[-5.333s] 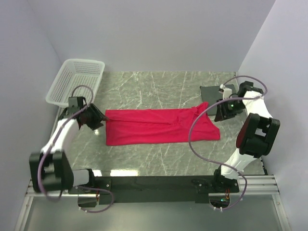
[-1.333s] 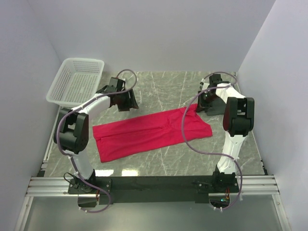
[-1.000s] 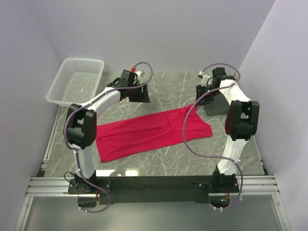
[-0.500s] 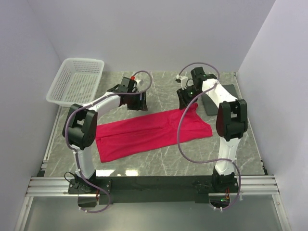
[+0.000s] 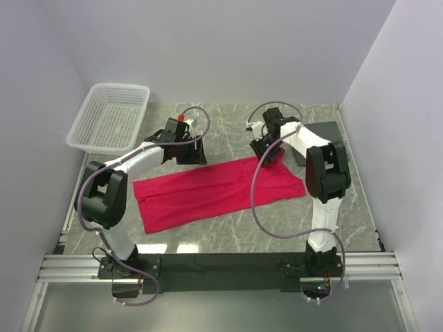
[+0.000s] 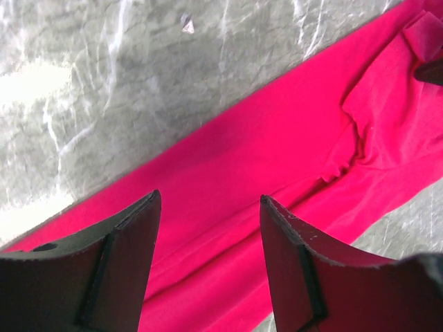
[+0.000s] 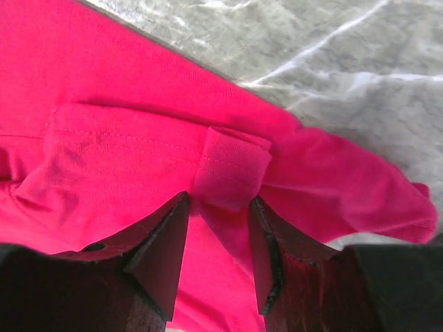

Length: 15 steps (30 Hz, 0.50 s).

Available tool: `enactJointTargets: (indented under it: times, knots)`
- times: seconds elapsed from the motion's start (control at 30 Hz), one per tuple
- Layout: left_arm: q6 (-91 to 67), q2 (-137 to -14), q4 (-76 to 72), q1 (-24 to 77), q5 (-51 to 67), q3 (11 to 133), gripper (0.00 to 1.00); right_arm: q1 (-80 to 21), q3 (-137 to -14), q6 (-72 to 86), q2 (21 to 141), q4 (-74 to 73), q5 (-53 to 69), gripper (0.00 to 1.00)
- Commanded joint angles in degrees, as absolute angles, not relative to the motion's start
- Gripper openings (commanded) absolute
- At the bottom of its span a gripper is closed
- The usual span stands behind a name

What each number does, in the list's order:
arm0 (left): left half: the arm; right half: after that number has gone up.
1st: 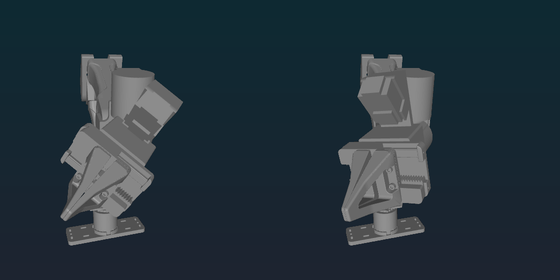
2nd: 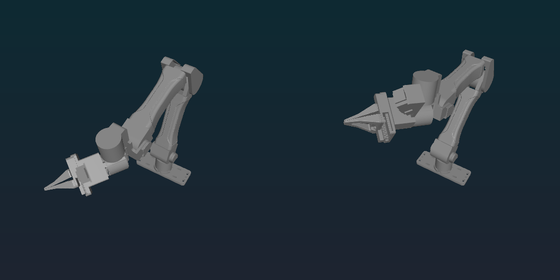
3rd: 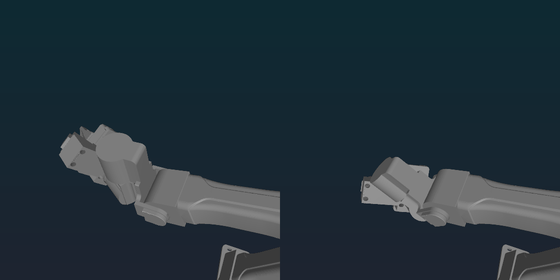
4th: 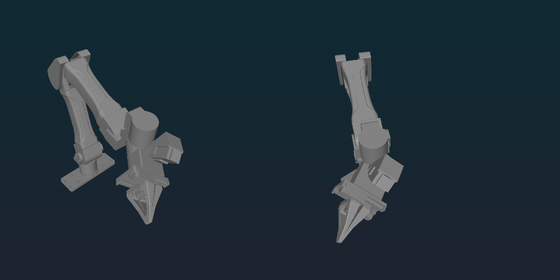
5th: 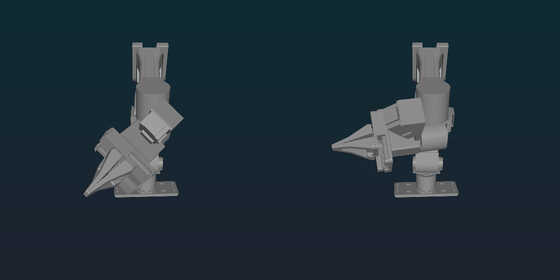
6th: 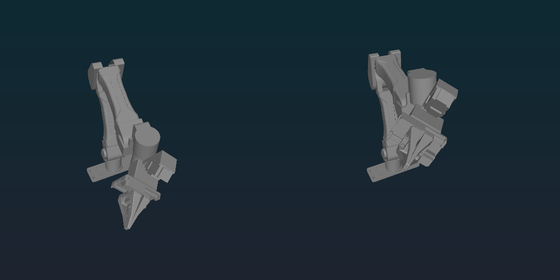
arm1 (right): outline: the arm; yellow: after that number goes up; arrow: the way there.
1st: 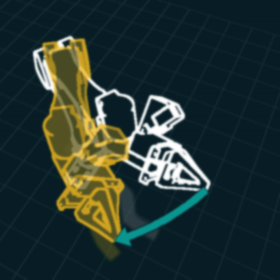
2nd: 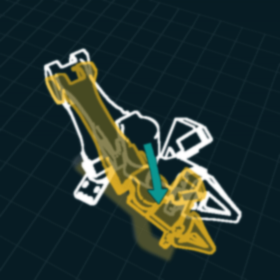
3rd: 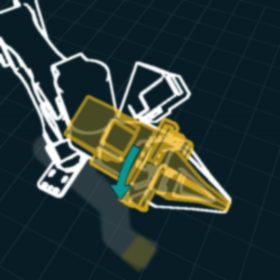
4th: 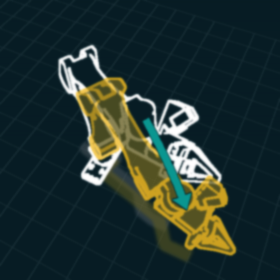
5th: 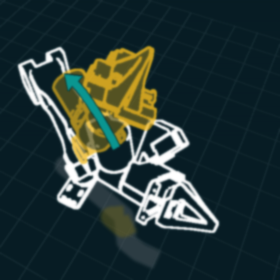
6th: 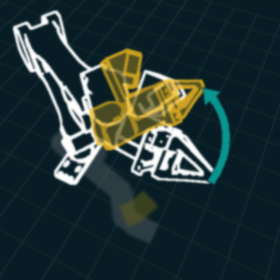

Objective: Fold and stack the t-shirts

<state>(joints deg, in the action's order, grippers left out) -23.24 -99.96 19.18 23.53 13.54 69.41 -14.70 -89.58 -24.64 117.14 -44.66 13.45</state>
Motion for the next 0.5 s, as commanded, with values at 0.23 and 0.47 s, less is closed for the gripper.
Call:
enactJointTargets:
  times: [0.23, 0.47]
  knots:
    - [-25.57, -94.92, 15.29, 22.59, 13.01, 64.95, 0.64, -17.57, -84.29, -26.02, 111.62, -38.41, 4.84, 0.47]
    - [-25.75, -93.43, 15.38, 22.41, 12.66, 63.64, 0.64, -17.75, -82.71, -25.14, 109.78, -34.54, 0.09, 0.47]
